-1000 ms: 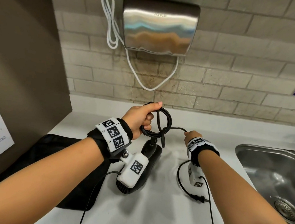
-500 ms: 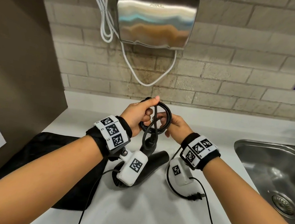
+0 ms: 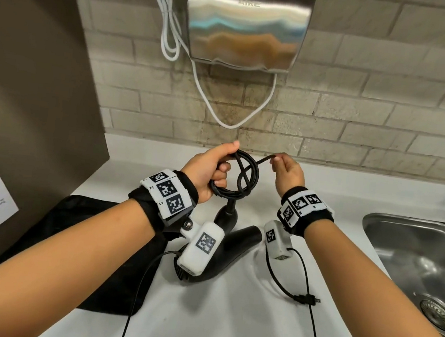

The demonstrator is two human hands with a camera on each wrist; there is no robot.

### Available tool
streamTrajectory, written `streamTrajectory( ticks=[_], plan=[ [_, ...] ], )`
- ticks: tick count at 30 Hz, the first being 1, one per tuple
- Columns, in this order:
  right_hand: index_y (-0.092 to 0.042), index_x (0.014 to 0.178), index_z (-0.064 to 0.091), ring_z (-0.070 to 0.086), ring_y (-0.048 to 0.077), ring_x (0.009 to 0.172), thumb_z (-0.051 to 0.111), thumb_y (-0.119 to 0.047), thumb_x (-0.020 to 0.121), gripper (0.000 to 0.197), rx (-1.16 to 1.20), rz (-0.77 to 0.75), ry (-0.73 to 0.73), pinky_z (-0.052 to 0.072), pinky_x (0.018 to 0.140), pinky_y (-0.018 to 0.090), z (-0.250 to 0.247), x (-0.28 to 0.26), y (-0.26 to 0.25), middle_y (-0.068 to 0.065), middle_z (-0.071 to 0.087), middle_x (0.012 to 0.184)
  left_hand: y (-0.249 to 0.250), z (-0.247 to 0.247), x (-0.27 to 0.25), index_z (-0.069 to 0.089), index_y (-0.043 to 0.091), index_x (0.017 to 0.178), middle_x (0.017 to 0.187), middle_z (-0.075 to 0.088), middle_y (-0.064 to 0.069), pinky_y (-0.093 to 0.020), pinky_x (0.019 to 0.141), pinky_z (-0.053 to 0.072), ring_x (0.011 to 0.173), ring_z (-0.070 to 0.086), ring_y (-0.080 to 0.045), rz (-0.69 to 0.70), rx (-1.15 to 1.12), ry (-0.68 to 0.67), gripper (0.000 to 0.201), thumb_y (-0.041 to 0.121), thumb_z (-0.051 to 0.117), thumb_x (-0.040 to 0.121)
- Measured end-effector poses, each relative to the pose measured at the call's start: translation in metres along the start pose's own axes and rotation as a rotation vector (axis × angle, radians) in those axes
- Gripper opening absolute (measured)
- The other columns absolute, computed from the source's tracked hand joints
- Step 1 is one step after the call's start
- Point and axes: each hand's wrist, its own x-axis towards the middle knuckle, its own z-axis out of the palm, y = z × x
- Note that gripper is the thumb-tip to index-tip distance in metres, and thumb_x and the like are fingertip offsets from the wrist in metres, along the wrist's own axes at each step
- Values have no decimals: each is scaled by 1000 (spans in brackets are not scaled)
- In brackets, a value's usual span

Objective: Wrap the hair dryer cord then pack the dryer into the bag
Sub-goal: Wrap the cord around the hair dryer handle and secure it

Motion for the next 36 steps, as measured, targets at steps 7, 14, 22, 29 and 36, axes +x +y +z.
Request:
streamTrajectory(
  ticks=[7, 14, 22, 29, 36],
  plan=[
    [-13, 79, 51, 41, 10, 58, 36, -16, 95, 23, -40, 153, 133, 33, 53, 21, -12, 4, 15, -4, 45, 64, -2, -1, 1, 51, 16, 72, 49, 41, 6, -13, 31, 19, 29, 19, -4, 22, -15, 33, 23, 30, 57, 90],
    [-11, 85, 58, 51, 23, 80, 40, -16, 95, 21, -325, 417, 5, 38, 59, 23, -31, -10, 47, 21, 63, 97, -1, -2, 0, 57, 17, 78, 90, 68, -9, -13, 34, 24, 30, 21, -4, 34, 27, 72, 15, 27, 59, 89],
    [-9, 119, 54, 55, 26, 89, 47, 3, 84, 38, -453, 121, -307, 42, 68, 18, -14, -28, 3, 9, 56, 98, 0, 2, 2, 54, 13, 81, 85, 69, -8, -15, 34, 25, 31, 22, -5, 108, 25, 128, 14, 21, 63, 87],
    [-29, 118, 53, 51, 10, 90, 59, -7, 64, 59, -258, 115, -773, 40, 92, 26, -38, -30, -61, -3, 58, 106, 1, 2, 4, 53, 14, 72, 87, 58, -9, -16, 35, 24, 30, 23, -4, 186, 32, 163, 18, 17, 66, 85],
    [-32, 105, 59, 53, 13, 108, 52, -33, 68, 38, -179, -226, -532, 37, 96, 29, -56, -49, -70, -6, 61, 112, 3, -2, 10, 57, 17, 71, 78, 52, -4, -15, 35, 24, 29, 22, -4, 246, 14, 211, 17, 14, 67, 84]
  ],
)
